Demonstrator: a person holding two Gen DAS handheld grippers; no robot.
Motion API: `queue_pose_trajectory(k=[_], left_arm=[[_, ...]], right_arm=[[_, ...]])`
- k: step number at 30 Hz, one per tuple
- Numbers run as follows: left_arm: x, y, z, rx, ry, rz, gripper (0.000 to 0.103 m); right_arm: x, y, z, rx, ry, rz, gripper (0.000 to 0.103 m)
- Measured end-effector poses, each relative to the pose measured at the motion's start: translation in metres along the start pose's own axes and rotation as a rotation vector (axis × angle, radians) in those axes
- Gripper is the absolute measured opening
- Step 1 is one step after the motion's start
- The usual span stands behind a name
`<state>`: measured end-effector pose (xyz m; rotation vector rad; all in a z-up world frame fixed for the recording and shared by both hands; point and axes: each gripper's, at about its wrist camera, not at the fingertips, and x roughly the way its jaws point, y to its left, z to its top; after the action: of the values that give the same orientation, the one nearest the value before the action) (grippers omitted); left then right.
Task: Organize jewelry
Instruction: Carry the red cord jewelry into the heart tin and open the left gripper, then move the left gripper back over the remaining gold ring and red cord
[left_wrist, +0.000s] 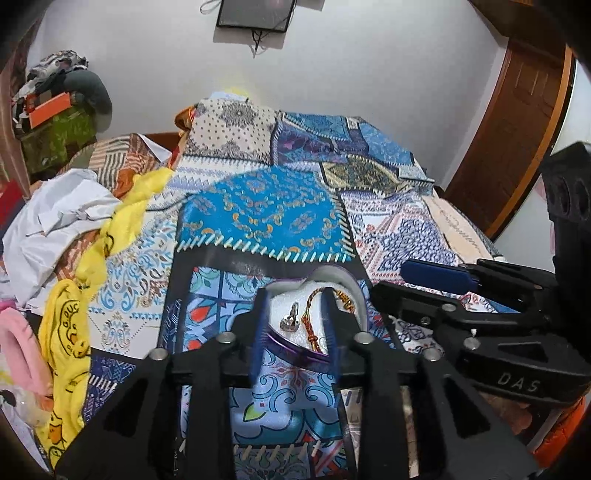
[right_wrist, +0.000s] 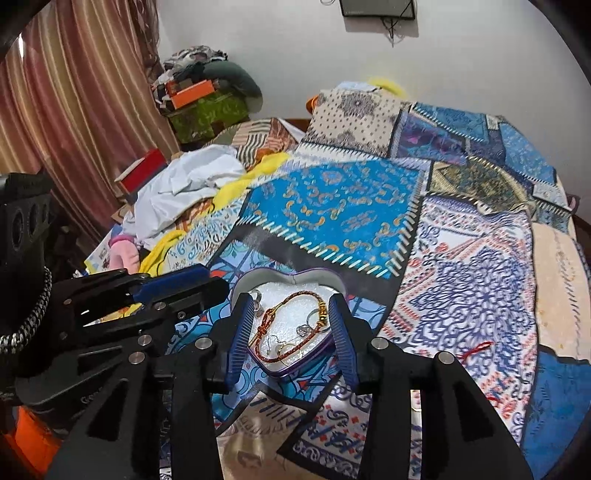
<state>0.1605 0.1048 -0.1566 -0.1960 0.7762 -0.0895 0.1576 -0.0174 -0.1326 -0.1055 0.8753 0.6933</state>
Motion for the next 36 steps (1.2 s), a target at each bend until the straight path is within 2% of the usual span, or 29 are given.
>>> queue_pose_trajectory(k=[7, 13, 19, 27, 36], left_arm=[[-0.021, -0.01, 0.007, 0.005, -0.036, 0.009, 0.033], [-0.033, -0.026, 0.01, 0.03, -0.054, 0.012, 0.036], [-0.036, -0.047, 0.015, 0.059, -0.064, 0.003, 0.042], [-0.017, -0.08, 0.015, 0.098, -0.025, -0.041, 0.042], [0.028, -0.117, -0.002, 0.16, 0.097, -0.093, 0.042]], right_arm=[[-0.031, -0.011, 0.001, 0.025, -0.068, -0.032, 0.039], [-0.066, -0.027, 0.0, 0.016, -0.15, -0.111, 0.039], [-0.094, -0.056, -0.003, 0.058, -0.205, -0.178, 0.043], [-0.104, -0.091, -0.018, 0.109, -0.185, -0.24, 0.043], [-0.093, -0.119, -0.041, 0.156, -0.111, -0.246, 0.044]])
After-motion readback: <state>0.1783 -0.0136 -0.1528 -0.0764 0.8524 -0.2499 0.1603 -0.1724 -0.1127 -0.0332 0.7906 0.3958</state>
